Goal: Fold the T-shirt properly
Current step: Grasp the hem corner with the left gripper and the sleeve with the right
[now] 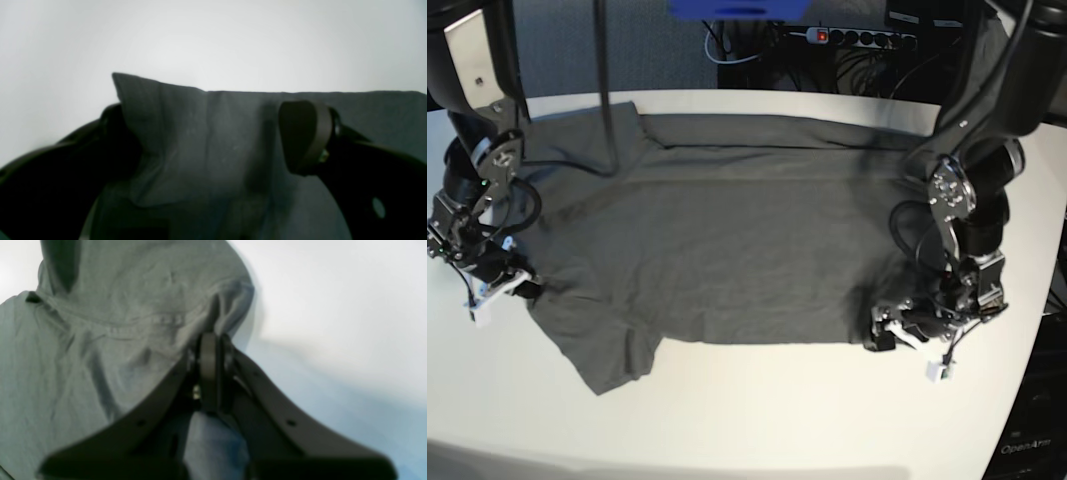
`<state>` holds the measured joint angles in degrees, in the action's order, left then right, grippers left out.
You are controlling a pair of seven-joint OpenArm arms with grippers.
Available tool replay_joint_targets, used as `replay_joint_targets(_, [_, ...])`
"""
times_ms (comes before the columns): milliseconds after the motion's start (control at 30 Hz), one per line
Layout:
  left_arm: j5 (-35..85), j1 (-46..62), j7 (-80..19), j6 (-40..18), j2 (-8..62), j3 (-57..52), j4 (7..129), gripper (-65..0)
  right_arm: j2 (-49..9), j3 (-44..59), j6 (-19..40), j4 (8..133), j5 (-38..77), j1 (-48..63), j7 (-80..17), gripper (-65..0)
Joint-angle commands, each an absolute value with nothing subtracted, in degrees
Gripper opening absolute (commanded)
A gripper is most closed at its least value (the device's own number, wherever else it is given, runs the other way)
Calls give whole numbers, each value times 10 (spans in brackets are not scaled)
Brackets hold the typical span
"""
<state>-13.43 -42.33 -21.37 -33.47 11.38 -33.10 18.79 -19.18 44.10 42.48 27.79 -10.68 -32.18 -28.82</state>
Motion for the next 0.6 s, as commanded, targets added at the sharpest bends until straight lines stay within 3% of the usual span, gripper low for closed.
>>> replay_joint_targets(0, [-138,-432,-232,-339,115,-331,191,-34,-197,438,400,274,-162,-316,-343,-643])
replay_joint_targets(200, [-138,-423,-232,-339,119,-331,196,-57,-197,438,400,274,-162,-316,-343,-643])
replay_joint_targets(433, [-138,-420,-230,-338,121,-331,196,-404,-196,438,400,274,-163,-316,-343,-643])
replay_joint_targets(567, [-138,-420,-230,-338,121,-330,196,-483,-196,438,400,274,-163,-316,-343,-643])
